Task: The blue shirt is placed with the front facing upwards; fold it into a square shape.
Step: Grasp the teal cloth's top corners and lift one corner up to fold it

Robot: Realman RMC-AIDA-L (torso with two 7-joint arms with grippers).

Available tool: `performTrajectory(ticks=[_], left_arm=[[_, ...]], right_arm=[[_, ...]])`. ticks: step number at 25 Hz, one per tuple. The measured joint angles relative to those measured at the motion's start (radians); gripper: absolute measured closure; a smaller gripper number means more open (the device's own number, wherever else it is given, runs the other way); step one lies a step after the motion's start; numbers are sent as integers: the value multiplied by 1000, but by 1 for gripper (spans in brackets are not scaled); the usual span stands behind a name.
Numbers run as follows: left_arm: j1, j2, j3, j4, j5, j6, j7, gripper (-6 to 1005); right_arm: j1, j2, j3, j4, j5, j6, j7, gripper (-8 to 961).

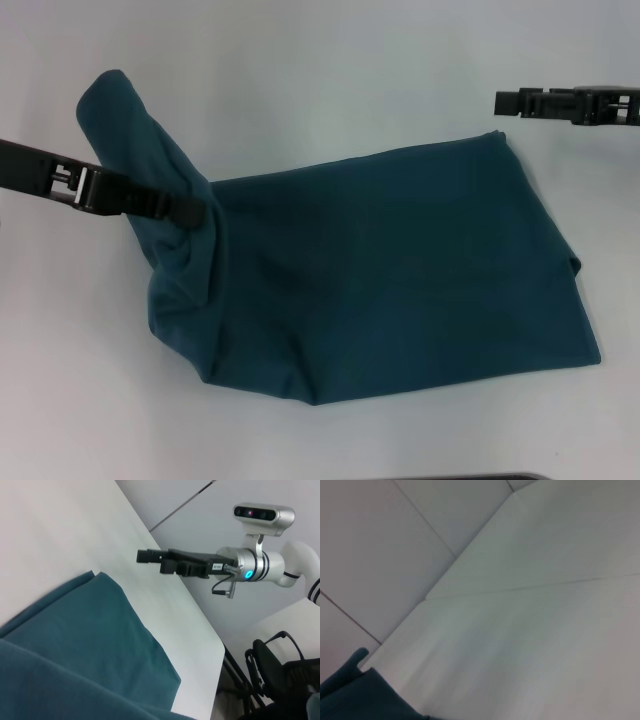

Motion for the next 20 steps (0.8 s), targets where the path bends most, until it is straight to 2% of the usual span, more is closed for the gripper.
performTrajectory(ticks=[5, 12, 16, 20], left_arm=[[-3, 1, -4, 0, -2, 0, 13, 968], [-14, 0, -2, 0, -21, -1, 40, 968], [-17, 3, -2, 0, -26, 1, 49, 969], [-17, 4, -4, 0, -26, 2, 57, 969]], right_arm=[[3, 13, -82, 1, -1, 1, -26, 251], [25, 75, -131, 52, 1, 66, -128, 360], [40, 111, -159, 94, 1, 84, -233, 530], [55, 118, -171, 164, 5, 99, -323, 674]])
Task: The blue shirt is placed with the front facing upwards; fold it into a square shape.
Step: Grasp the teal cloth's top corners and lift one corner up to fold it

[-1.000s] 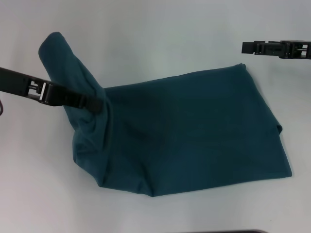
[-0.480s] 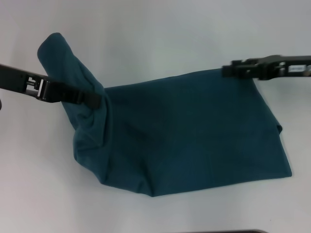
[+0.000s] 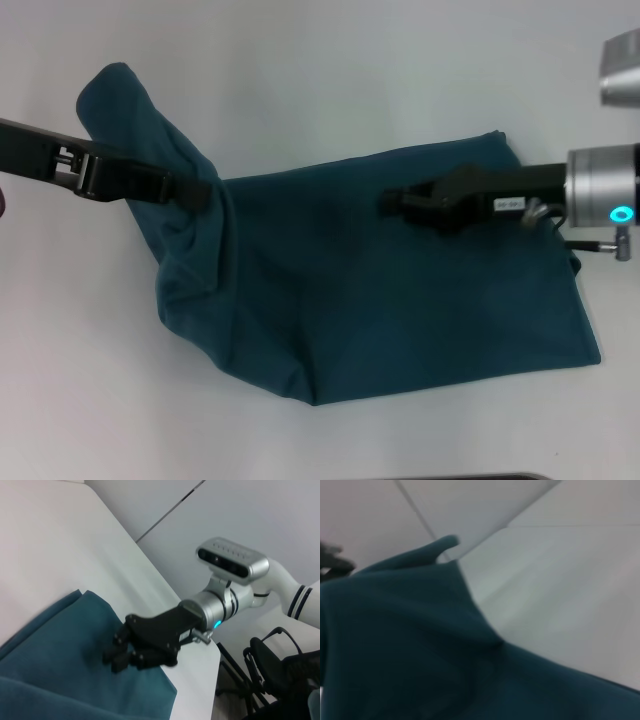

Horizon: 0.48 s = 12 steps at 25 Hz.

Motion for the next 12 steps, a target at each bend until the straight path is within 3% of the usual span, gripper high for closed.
performTrajectory(ticks=[3, 12], left_arm=[[0, 0, -1, 0, 0, 0, 3, 969], [-7, 0, -2, 0, 0, -3, 8, 968]], right_arm=[[18, 3, -1, 55, 0, 15, -71, 777], [122, 13, -3, 259, 0, 123, -258, 950]])
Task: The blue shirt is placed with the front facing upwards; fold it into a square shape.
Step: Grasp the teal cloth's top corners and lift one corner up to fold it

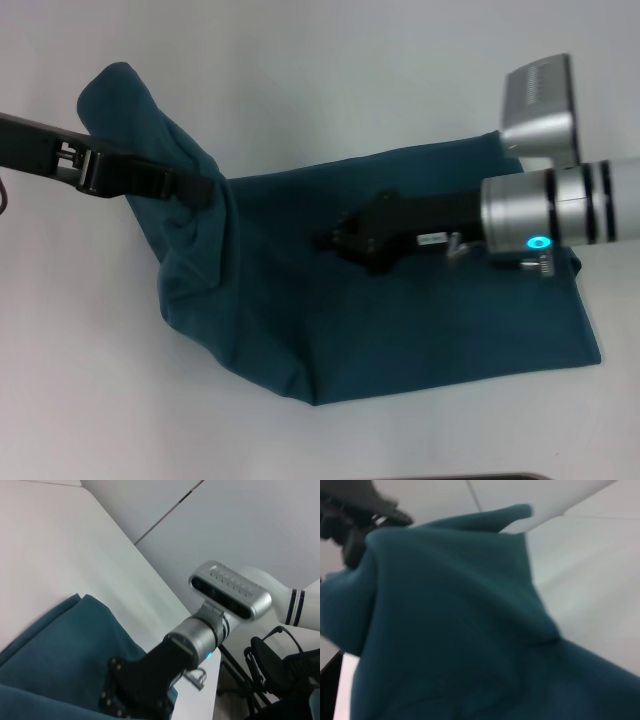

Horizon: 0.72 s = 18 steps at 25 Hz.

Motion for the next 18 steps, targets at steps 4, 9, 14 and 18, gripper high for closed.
performTrajectory(ticks=[4, 9, 14, 18], left_arm=[[-1, 0, 0, 0, 0, -3, 2, 968], [-1, 1, -1, 0, 0, -7, 10, 968], [-2, 2, -2, 0, 0, -10, 12, 969], [-2, 3, -2, 0, 0, -12, 15, 968]], right_arm=[[51, 5, -4, 78, -5, 55, -73, 950], [110, 10, -9, 164, -8, 112, -147, 950], [146, 14, -11, 212, -31, 141, -177, 950], [162, 15, -11, 229, -56, 142, -182, 949]])
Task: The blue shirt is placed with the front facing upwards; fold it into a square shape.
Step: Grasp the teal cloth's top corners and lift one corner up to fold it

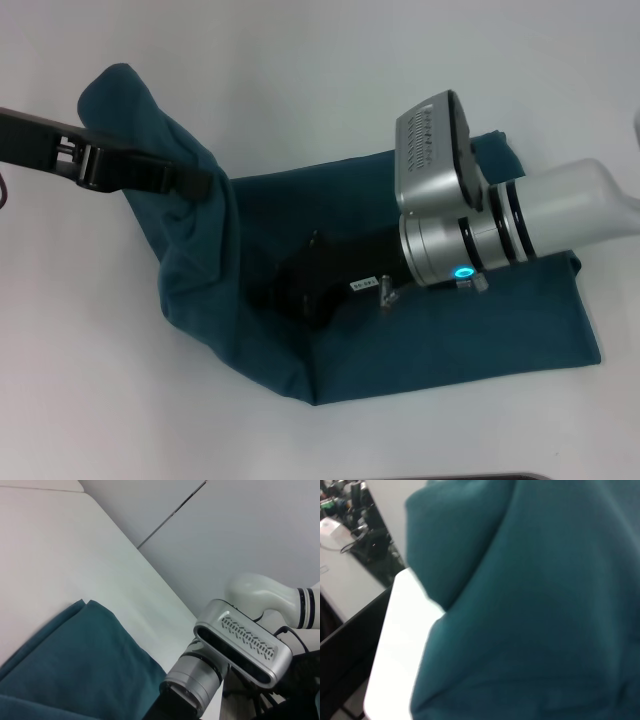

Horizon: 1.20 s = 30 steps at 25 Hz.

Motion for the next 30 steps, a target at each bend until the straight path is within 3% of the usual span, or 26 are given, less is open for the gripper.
performTrajectory(ticks=[25, 30], left_arm=[[-39, -6, -3, 0, -1, -12, 17, 969], [-50, 1, -4, 0, -13, -13, 17, 969]], right_arm=[[161, 8, 43, 111, -58, 90, -2, 952], [175, 8, 51, 113, -58, 96, 3, 953]])
